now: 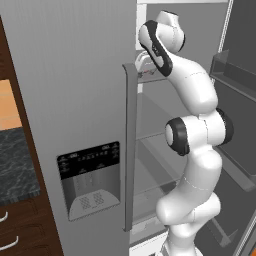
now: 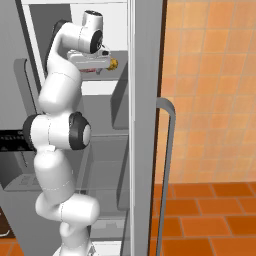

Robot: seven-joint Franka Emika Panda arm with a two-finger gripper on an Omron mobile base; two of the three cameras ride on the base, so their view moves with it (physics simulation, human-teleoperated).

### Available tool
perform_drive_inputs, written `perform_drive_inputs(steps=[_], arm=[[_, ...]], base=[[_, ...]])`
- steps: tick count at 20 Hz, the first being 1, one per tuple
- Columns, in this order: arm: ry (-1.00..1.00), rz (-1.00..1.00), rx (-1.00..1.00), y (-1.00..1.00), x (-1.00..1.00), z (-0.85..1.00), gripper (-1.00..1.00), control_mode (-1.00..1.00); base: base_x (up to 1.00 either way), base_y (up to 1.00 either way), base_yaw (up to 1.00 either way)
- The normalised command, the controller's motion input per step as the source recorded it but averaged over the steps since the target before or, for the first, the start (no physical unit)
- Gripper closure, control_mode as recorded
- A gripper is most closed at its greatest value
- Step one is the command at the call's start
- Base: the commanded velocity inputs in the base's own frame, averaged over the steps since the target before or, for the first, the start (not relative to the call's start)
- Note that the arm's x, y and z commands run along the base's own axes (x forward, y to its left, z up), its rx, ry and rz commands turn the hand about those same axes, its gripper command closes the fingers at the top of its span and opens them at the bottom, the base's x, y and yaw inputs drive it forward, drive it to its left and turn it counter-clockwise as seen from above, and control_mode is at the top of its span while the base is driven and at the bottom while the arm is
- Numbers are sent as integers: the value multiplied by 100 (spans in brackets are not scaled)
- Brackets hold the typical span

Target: Place one squash and one steak in each tupperware on the nearby counter, to pack two identical lunches.

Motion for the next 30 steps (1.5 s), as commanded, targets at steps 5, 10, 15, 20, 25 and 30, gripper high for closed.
perform_drive_inputs(steps=[5,10,15,20,25,30], arm=[[-42,7,0,15,17,-64,-100,-100],[-17,0,0,5,23,-2,-100,-100],[1,0,1,0,28,22,-100,-100],[13,-5,19,0,22,26,-100,-100],[4,-2,11,0,40,-10,-100,-100],[1,0,-1,7,21,-30,-100,-100]], base=[[0,0,0],[0,0,0],[0,0,0],[0,0,0],[0,0,0],[0,0,0]])
